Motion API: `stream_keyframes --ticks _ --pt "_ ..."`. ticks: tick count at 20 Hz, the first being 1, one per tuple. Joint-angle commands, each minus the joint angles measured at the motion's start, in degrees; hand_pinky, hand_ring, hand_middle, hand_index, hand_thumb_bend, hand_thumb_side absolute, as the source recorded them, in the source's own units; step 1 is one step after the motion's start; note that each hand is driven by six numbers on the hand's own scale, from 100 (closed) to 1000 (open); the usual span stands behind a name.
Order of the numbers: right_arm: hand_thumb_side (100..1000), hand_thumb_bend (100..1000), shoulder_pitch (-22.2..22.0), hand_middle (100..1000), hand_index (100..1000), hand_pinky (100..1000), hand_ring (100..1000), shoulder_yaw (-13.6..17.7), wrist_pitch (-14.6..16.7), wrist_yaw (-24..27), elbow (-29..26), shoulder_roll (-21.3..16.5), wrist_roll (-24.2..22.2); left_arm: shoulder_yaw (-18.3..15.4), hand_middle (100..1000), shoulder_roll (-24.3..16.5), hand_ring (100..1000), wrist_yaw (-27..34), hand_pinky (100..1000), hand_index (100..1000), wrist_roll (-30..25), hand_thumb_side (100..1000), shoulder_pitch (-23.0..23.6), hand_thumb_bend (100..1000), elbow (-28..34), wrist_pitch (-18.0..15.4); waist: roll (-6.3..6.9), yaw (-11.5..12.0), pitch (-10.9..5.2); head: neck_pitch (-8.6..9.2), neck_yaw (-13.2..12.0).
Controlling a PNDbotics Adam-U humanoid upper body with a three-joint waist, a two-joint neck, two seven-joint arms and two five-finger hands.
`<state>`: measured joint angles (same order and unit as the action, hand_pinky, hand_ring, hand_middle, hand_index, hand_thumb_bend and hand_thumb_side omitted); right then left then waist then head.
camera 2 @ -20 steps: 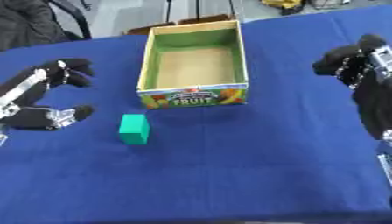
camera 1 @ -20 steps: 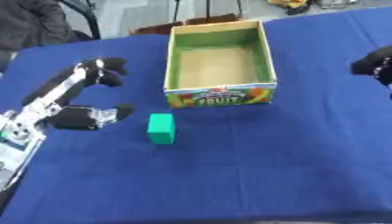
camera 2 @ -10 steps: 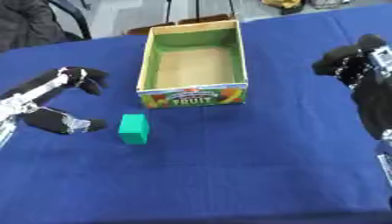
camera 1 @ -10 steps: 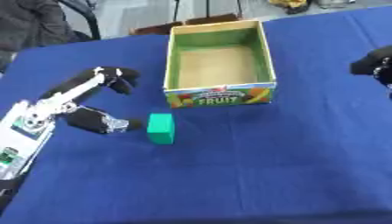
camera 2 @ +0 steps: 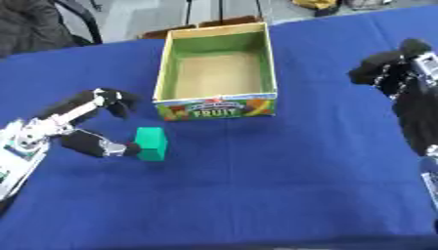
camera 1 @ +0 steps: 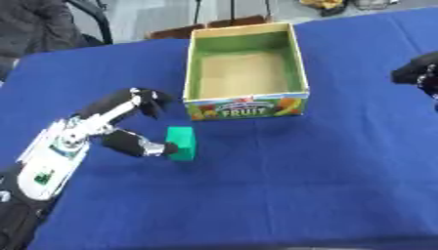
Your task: Pick up objects on the table and place them in the box.
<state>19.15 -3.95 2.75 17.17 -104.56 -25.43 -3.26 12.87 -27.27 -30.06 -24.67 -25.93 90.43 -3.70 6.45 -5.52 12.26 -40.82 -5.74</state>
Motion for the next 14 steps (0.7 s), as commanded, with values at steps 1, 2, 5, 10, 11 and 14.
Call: stream_keyframes --ticks 1,2,5,10,11,14 --pt "929 100 0.6 548 626 717 661 0.1 0.0 0.1 -0.7 -0.7 -0.1 0.2 688 0.8 651 -4.6 707 892 1.0 484 -1.4 648 -1.1 -1.0 -0.43 0.0 -1.06 -0.20 -0.3" --pt "929 100 0.6 548 626 717 661 0.1 0.0 0.1 -0.7 -0.7 -0.1 0.3 687 1.1 651 -5.4 707 891 1.2 482 -1.5 650 -1.6 -1.3 -0.43 0.0 -1.05 -0.21 -0.3" --pt "929 100 0.7 548 626 717 661 0.1 -0.1 0.1 -0.7 -0.7 -0.1 0.8 689 1.4 655 -7.2 711 887 1.5 479 -2.1 663 -2.8 -2.1 -0.41 0.0 -1.03 -0.26 -0.4" --pt "930 100 0.7 548 625 717 661 0.0 -0.1 0.1 -0.7 -0.6 -0.2 1.6 692 1.6 663 -9.1 721 882 1.6 473 -2.7 671 -4.5 -3.3 -0.37 -0.1 -0.96 -0.29 -0.6" --pt "930 100 0.7 548 625 717 661 0.0 -0.1 0.1 -0.7 -0.6 -0.2 1.7 691 1.6 663 -9.4 723 880 1.6 472 -2.8 671 -4.8 -3.5 -0.36 -0.2 -0.94 -0.29 -0.6" --pt "931 100 0.8 547 625 717 661 0.0 -0.1 0.0 -0.7 -0.6 -0.2 1.9 689 1.8 664 -10.1 727 875 1.9 472 -3.2 668 -5.5 -3.9 -0.35 -0.3 -0.88 -0.28 -0.8"
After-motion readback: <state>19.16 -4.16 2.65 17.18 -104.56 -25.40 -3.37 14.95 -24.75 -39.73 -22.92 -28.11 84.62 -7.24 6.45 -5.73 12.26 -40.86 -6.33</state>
